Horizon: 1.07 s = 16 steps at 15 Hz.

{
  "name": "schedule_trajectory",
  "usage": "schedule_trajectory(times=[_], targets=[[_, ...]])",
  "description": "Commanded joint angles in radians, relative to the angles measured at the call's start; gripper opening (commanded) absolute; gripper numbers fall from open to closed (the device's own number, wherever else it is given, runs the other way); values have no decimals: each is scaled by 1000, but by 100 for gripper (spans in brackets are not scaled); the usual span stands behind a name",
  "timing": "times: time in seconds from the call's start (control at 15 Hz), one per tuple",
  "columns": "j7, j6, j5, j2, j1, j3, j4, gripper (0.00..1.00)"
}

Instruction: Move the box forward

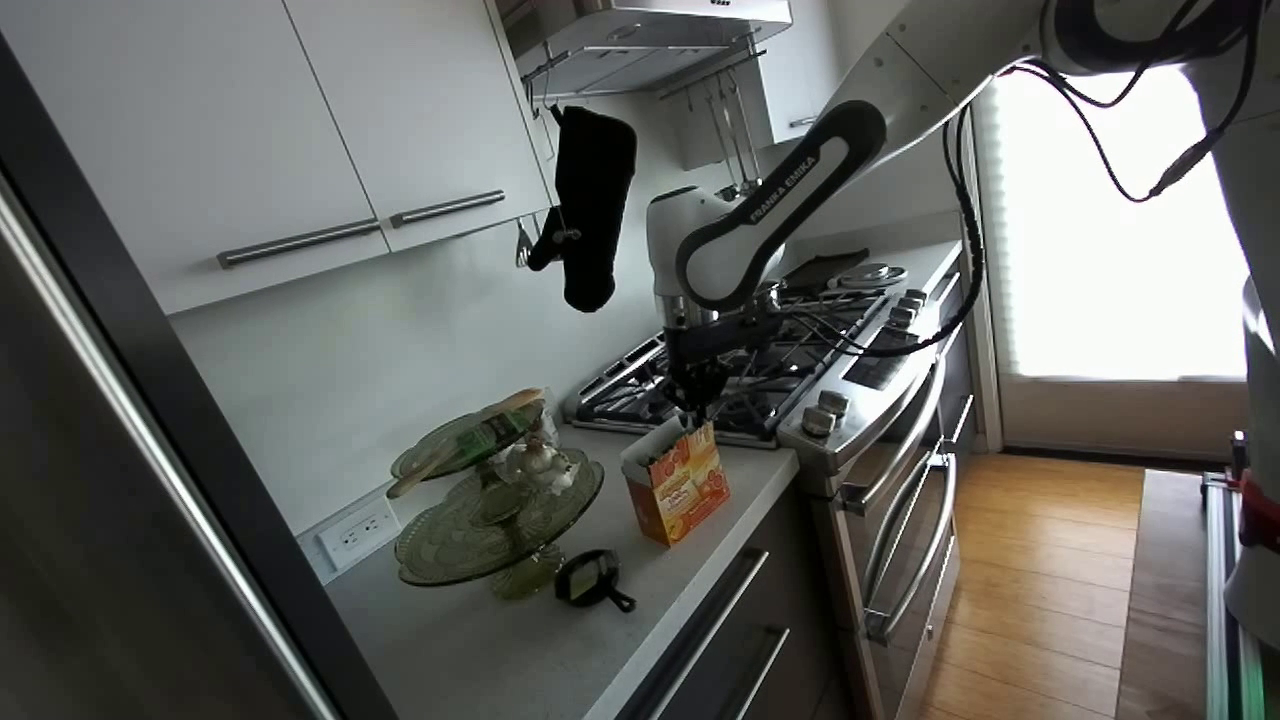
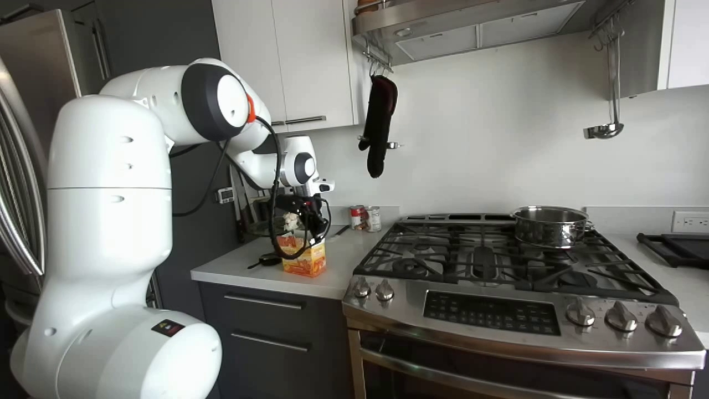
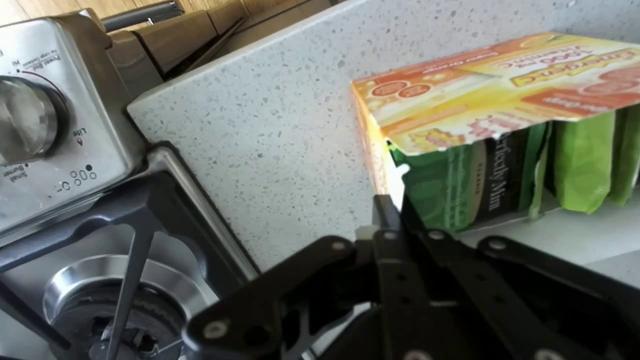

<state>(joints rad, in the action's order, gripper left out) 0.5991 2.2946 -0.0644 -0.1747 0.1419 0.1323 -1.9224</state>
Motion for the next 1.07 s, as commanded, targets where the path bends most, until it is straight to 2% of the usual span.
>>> schedule_trajectory(times=[0.0,0.4,0.93,1.0], targets=[[23,-11,15,-1,13,-25,19,0],[173,-11,97,7,0,-52,32,0],[564,54,61,-18,5,-111,22,0],[474,14,80,-14,-6,-97,31,2]])
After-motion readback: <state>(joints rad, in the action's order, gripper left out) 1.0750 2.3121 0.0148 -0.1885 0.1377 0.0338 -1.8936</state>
